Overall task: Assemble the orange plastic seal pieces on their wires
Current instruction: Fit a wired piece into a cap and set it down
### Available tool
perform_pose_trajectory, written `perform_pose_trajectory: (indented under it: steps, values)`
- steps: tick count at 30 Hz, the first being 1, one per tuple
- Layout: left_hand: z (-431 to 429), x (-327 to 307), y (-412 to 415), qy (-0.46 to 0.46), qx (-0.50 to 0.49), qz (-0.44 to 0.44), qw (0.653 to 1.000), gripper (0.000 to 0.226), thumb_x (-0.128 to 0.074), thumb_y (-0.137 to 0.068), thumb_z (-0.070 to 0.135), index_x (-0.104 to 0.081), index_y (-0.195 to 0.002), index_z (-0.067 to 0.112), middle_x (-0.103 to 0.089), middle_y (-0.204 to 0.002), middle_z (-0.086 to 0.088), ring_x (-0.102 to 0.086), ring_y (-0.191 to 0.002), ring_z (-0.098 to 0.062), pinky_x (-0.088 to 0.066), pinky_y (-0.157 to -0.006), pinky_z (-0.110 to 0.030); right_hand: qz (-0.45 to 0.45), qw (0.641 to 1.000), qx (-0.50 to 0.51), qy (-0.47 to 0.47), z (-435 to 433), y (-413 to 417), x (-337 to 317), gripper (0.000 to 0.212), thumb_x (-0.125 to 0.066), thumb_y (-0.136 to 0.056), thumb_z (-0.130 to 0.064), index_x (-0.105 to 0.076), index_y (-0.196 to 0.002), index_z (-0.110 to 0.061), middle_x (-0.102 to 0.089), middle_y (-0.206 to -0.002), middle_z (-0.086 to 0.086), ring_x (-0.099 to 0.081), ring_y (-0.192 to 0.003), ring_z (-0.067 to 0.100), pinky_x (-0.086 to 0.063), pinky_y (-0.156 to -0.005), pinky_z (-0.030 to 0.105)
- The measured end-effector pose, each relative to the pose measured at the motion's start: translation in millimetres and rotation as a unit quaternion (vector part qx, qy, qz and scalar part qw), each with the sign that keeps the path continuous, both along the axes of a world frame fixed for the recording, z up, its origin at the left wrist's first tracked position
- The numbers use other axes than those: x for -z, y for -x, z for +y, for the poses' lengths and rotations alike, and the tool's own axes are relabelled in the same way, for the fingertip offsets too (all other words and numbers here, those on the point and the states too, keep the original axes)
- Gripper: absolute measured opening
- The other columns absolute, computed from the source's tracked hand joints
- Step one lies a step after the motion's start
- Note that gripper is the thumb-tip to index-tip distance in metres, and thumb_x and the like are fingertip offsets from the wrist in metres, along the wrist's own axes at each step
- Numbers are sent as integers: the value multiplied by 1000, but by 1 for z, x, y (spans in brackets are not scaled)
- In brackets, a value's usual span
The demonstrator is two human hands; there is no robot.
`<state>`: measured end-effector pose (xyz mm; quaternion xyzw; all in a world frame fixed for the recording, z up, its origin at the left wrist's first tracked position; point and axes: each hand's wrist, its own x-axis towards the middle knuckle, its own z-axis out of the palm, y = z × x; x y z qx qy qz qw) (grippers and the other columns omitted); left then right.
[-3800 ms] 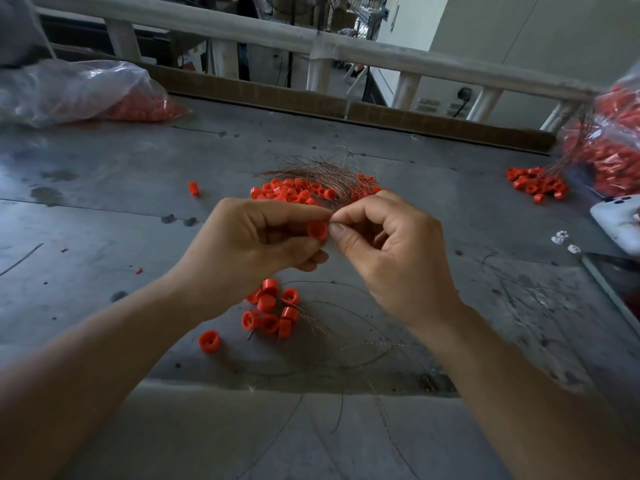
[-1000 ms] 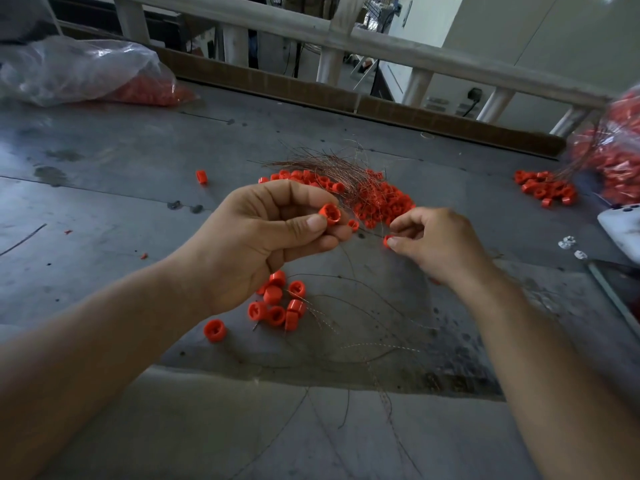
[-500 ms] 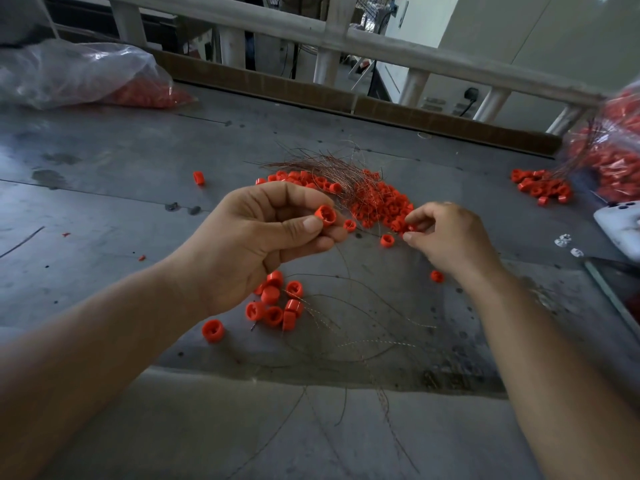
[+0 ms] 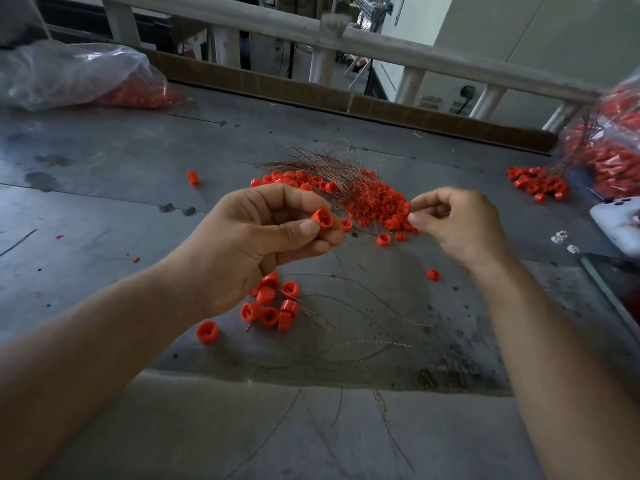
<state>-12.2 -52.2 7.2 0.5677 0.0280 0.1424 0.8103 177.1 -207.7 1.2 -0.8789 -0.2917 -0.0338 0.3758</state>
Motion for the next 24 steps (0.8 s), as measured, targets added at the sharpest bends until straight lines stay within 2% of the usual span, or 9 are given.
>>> perform_pose_trajectory:
  steps: [2,4,7,11,13,16,21,24]
  values:
    - [-1,0,0,0,-1,2,1000,18,-54,-68,0,-60,-86,1,-71,-76,-10,-70,-74,-15,-54,-62,-17,19,1000,-14,-9,1,3,0,13,-70,-78,-8,-65,-85,-18,-57,-67,-6,-54,-61,5,-45,-63,14]
    - [-1,0,1,2,-2,3,1000,18,-55,-68,0,-60,-85,1,-71,-75,-10,-70,-73,-15,-54,-62,-17,14,999,-26,26,3,7,2,14,-71,-77,-7,-66,-87,-17,-58,-68,-5,-51,-61,3,-40,-60,7]
    - [-1,-1,1,2,-5,6,1000,18,-55,-67,0,-60,-85,1,-70,-75,-10,-70,-73,-15,-54,-62,-17,-3,999,-31,43,5,10,1,18,-72,-75,-6,-68,-89,-16,-61,-82,1,-54,-68,6,-41,-65,10]
    - [-1,-2,1,-5,-5,14,1000,20,-55,-67,0,-59,-86,-1,-71,-74,-9,-70,-72,-15,-54,-62,-17,42,997,-48,-45,5,18,-7,23,-73,-74,-3,-68,-90,-18,-61,-72,-11,-57,-56,-4,-43,-57,2]
    - [-2,-2,1,-9,-4,16,1000,20,-55,-67,0,-59,-86,0,-71,-74,-9,-70,-72,-15,-54,-62,-17,57,993,-76,-63,7,26,-10,23,-74,-72,-4,-67,-82,-24,-64,-71,-10,-60,-58,-1,-49,-63,9]
    - [-2,-1,2,-13,-5,19,1000,18,-56,-67,1,-60,-85,1,-71,-74,-9,-70,-72,-15,-54,-62,-17,115,981,-124,-91,11,39,-13,24,-74,-72,-5,-64,-78,-25,-66,-71,-4,-66,-61,14,-56,-66,21]
    - [-1,0,2,-22,-7,22,999,17,-56,-67,1,-63,-83,3,-71,-75,-10,-70,-73,-16,-54,-62,-18,156,957,-194,-147,16,59,-18,19,-72,-70,-7,-66,-81,-21,-61,-59,-5,-60,-55,10,-55,-58,21]
    - [-1,1,2,-30,-16,21,999,17,-57,-66,2,-66,-80,6,-71,-75,-10,-70,-73,-17,-54,-63,-18,171,942,-228,-176,17,69,-22,19,-69,-64,-18,-66,-83,-21,-64,-64,-2,-64,-58,11,-54,-59,20]
